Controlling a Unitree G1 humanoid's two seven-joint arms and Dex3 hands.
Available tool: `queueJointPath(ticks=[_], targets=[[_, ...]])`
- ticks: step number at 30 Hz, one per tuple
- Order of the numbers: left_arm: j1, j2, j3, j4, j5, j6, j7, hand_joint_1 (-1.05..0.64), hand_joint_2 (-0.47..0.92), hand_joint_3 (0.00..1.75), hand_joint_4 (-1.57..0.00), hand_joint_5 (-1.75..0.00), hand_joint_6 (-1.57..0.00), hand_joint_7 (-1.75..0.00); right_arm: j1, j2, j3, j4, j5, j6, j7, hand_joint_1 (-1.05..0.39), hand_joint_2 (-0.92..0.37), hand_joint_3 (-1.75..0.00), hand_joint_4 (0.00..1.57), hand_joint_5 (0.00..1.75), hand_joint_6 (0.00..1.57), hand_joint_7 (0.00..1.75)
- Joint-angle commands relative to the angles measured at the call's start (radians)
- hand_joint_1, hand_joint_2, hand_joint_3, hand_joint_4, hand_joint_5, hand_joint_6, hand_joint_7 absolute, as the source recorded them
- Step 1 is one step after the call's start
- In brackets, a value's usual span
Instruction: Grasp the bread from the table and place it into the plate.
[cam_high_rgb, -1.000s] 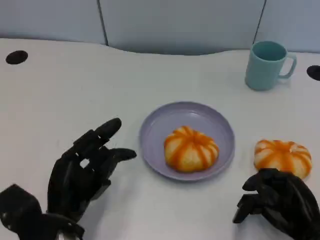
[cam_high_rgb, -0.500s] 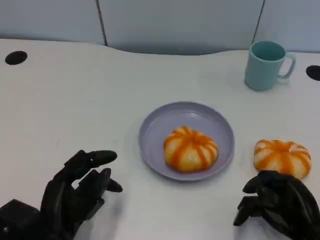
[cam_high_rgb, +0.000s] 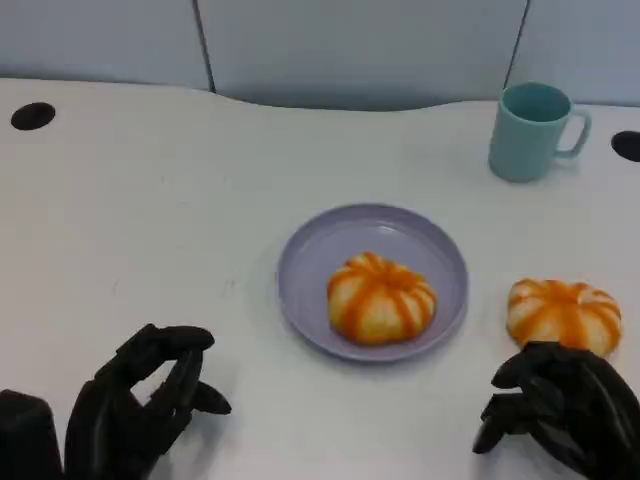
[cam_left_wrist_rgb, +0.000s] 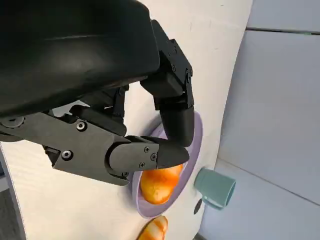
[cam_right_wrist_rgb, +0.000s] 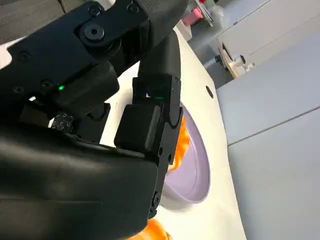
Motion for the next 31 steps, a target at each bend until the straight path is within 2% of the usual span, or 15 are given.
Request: queueJointPath(ticks=[1, 7, 11, 21, 31], targets=[[-0.02, 0.008, 0.014, 0.032, 0.006, -0.022, 0.017, -0.46, 0.92, 0.38, -0.69, -1.58, -0.61, -1.19, -0.005, -0.022, -0.016, 0.02, 0.002, -0.017, 0.009, -0.97, -0.7, -0.01, 1.45, 0.65, 1.45, 0.39], [-0.05, 0.004, 0.028, 0.092, -0.007, -0.07, -0.009, -0.48, 0.92, 0.36, -0.68, -1.59, -0.6, -1.2, -0.034, -0.028, -0.028, 0.065, 0.009, -0.017, 0.018, -1.0, -0.68, 0.0, 1.46, 0.62, 1.48, 0.37], [-0.06, 0.008, 0.025, 0.115, 0.0, -0.099, -0.017, -0.5, 0.92, 0.36, -0.69, -1.58, -0.62, -1.2, -0.051, -0.034, -0.038, 0.106, 0.012, -0.038, 0.046, -0.96, -0.69, 0.0, 1.46, 0.61, 1.47, 0.36], [-0.073, 0.008, 0.027, 0.125, -0.009, -0.068, -0.008, -0.5, 0.92, 0.34, -0.68, -1.62, -0.62, -1.2, -0.077, -0.033, -0.045, 0.158, 0.0, -0.072, 0.065, -0.97, -0.7, 0.0, 1.46, 0.6, 1.47, 0.36], [-0.087, 0.002, 0.037, 0.148, -0.019, -0.086, -0.015, -0.49, 0.92, 0.33, -0.69, -1.6, -0.61, -1.18, -0.081, -0.028, -0.049, 0.163, 0.004, -0.067, 0.067, -0.94, -0.7, 0.0, 1.46, 0.6, 1.47, 0.35]])
